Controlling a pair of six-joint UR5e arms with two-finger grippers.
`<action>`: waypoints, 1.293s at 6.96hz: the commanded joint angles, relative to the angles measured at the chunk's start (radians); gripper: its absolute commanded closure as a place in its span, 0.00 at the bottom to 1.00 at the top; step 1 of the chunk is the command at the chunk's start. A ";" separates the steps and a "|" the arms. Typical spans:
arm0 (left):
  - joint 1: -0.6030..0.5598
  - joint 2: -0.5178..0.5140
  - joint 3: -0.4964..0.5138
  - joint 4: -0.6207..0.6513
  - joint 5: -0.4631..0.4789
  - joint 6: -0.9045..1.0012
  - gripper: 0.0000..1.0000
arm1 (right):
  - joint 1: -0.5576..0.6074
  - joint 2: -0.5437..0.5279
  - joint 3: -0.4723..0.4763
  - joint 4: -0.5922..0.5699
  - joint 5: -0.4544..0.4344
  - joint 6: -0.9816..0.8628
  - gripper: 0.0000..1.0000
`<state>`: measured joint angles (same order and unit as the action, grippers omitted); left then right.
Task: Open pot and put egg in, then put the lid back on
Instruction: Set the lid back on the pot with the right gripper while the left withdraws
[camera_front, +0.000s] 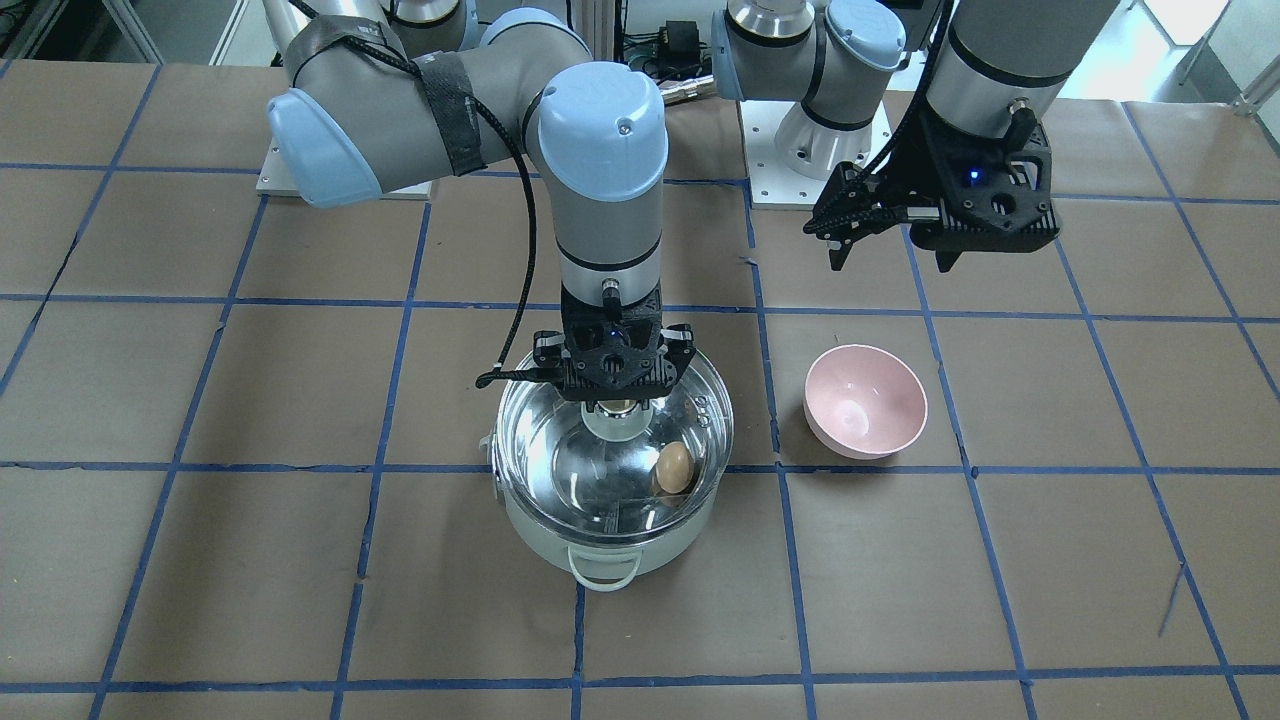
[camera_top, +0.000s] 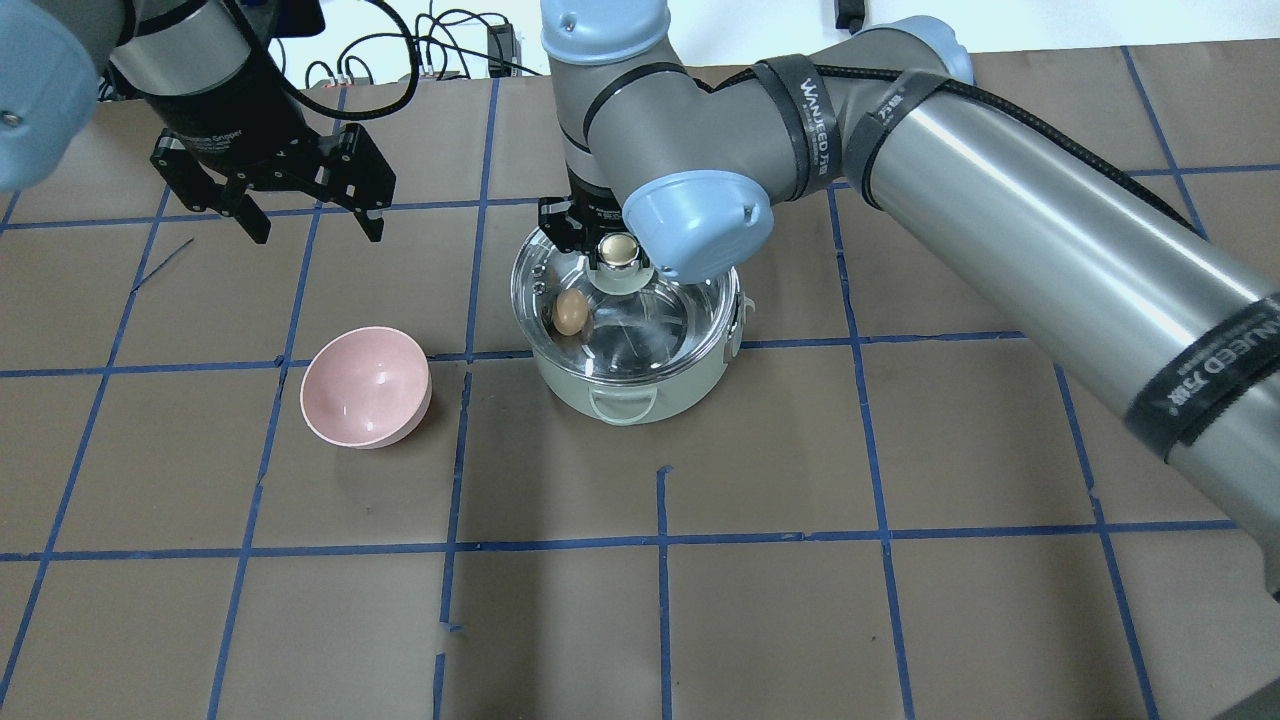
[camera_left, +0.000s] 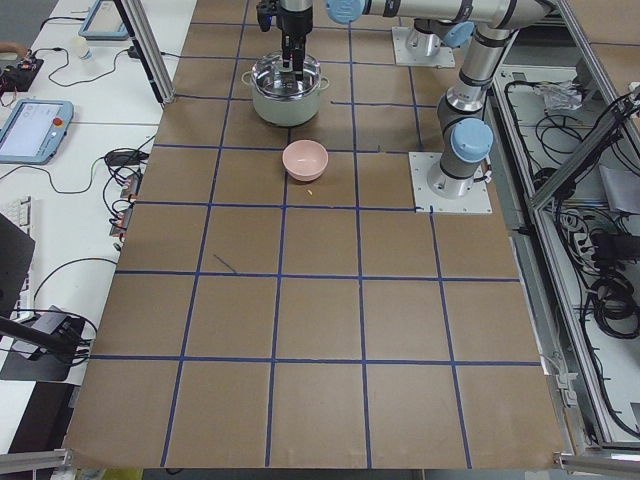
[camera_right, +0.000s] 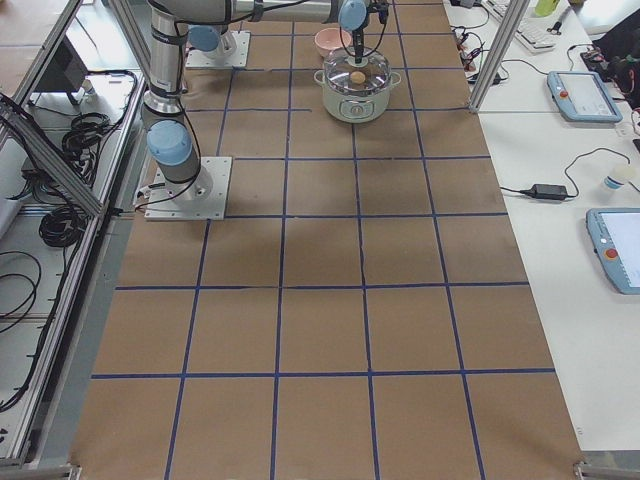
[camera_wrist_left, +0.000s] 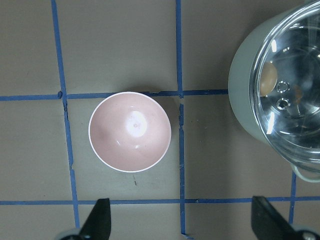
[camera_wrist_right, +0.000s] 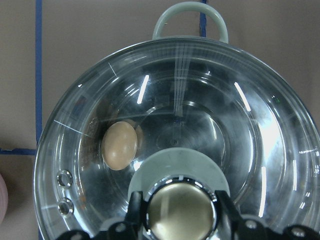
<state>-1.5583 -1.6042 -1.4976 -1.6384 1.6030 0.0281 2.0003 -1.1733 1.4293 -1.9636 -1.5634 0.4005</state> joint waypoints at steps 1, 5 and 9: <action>0.000 0.004 -0.004 0.002 0.000 -0.001 0.00 | 0.000 0.000 0.003 -0.020 -0.006 -0.002 0.54; -0.002 0.003 -0.003 0.012 -0.002 -0.010 0.00 | -0.002 -0.002 0.026 -0.032 -0.010 -0.023 0.32; -0.002 0.003 -0.003 0.015 -0.017 -0.017 0.00 | -0.096 -0.096 0.028 -0.018 -0.010 -0.038 0.26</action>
<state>-1.5598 -1.6015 -1.5006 -1.6240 1.5984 0.0132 1.9536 -1.2188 1.4490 -1.9977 -1.5745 0.3650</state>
